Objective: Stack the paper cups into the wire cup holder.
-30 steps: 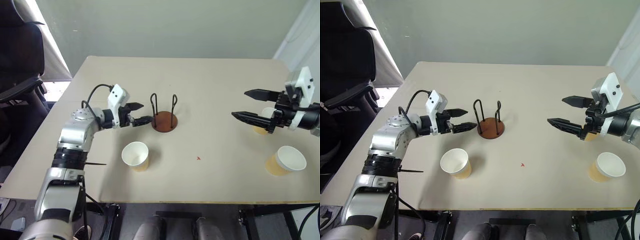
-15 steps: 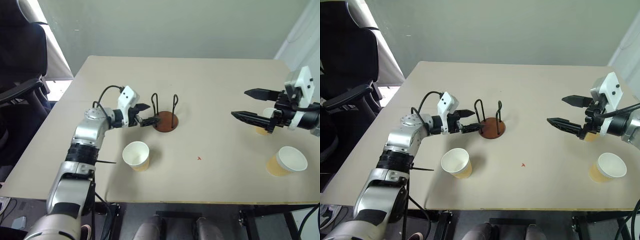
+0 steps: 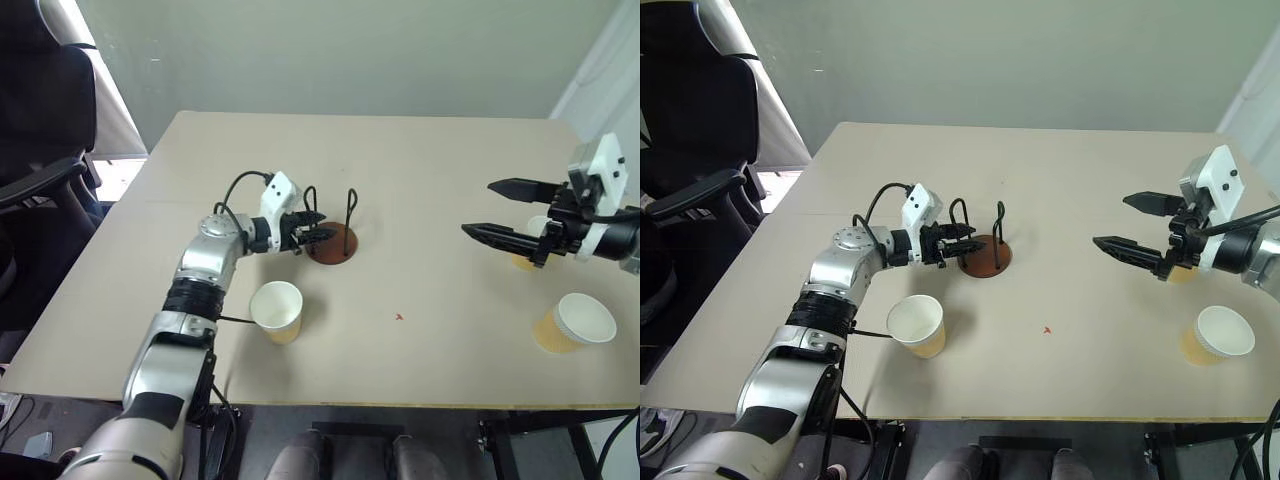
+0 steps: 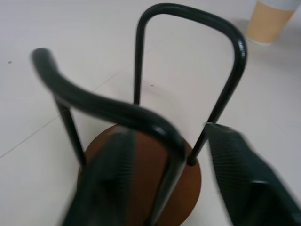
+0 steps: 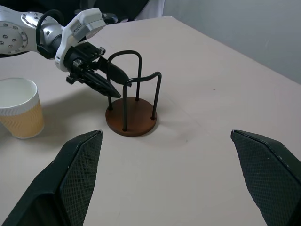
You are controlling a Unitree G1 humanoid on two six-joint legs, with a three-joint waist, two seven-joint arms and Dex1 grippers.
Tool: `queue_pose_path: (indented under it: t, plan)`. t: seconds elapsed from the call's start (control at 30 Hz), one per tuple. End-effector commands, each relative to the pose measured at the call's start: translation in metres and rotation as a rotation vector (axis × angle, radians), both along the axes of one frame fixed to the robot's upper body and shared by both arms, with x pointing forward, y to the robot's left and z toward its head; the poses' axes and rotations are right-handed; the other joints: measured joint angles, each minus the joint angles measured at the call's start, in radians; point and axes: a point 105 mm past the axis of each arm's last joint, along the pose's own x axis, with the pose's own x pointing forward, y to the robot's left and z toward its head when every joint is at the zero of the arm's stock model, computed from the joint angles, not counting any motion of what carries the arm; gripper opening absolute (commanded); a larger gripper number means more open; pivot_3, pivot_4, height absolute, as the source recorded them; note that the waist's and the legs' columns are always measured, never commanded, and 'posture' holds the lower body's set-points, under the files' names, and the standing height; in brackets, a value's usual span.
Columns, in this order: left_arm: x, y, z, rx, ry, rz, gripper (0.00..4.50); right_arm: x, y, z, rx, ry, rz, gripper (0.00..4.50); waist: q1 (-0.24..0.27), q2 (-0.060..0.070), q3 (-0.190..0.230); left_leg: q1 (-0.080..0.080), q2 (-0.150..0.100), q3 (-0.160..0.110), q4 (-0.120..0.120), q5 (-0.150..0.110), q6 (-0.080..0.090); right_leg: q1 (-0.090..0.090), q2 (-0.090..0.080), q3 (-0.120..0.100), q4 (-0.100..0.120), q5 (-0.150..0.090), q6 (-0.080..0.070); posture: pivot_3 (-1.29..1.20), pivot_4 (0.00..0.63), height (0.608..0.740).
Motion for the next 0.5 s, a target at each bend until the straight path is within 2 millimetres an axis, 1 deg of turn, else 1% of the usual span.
queue_pose_path:
  t: [0.03, 0.1, 0.13, 0.27, 0.5]
  plan:
    - [-0.002, -0.004, 0.013, 0.002, -0.042, -0.038, 0.95, -0.007, 0.000, 0.015, -0.012, -0.063, -0.001, 4.50, 0.000, 0.000, 0.000, 0.000, 0.000, 0.000, 0.000, 0.000, 0.000, 0.000, 0.000, 0.000, 0.000, 0.000, 0.000, 0.00, 0.150, 0.740]
    - [-0.005, -0.004, 0.016, 0.010, -0.042, -0.059, 0.19, -0.006, -0.001, 0.017, -0.013, -0.066, -0.002, 4.50, 0.000, 0.000, 0.000, 0.000, 0.000, 0.000, 0.000, 0.000, 0.000, 0.000, 0.000, 0.000, 0.000, 0.000, 0.000, 0.00, 0.150, 0.740]
    - [-0.006, -0.004, 0.017, 0.015, -0.043, -0.068, 0.03, -0.006, -0.001, 0.018, -0.013, -0.068, -0.003, 4.50, 0.001, 0.000, 0.000, 0.000, 0.000, 0.000, 0.000, 0.000, 0.000, 0.000, 0.000, 0.000, 0.000, 0.000, 0.000, 0.00, 0.150, 0.740]
    - [-0.009, -0.004, 0.024, 0.028, -0.062, -0.081, 0.03, -0.005, -0.001, 0.018, -0.013, -0.069, -0.005, 4.50, 0.001, 0.000, 0.000, 0.000, 0.000, 0.000, 0.001, 0.000, 0.000, 0.000, 0.000, 0.000, 0.000, 0.000, 0.000, 0.00, 0.150, 0.740]
    - [-0.007, -0.004, 0.039, 0.035, -0.116, -0.075, 0.03, -0.005, -0.001, 0.017, -0.011, -0.068, -0.005, 4.50, 0.002, 0.000, 0.000, -0.001, 0.000, 0.000, 0.001, 0.000, 0.000, 0.000, 0.000, 0.000, 0.000, 0.000, 0.001, 0.00, 0.150, 0.740]
